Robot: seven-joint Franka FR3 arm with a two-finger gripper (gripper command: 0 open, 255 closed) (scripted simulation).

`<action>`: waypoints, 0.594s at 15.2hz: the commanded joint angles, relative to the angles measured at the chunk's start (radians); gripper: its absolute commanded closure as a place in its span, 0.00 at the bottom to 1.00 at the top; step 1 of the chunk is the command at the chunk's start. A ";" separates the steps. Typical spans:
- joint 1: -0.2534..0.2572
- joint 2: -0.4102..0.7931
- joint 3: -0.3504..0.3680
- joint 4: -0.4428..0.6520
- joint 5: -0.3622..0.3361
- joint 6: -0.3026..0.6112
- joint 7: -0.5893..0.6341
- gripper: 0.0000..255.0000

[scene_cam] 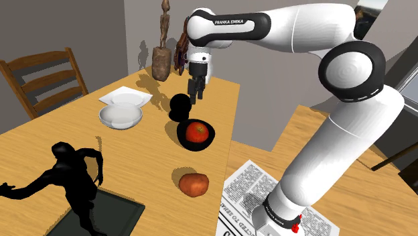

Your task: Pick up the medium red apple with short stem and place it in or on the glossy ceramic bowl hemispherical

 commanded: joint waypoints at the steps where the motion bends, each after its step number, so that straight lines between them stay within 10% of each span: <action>1: -0.002 0.011 -0.002 0.074 -0.002 -0.064 0.001 0.00; 9: -0.003 0.020 -0.003 0.110 -0.004 -0.091 0.003 0.00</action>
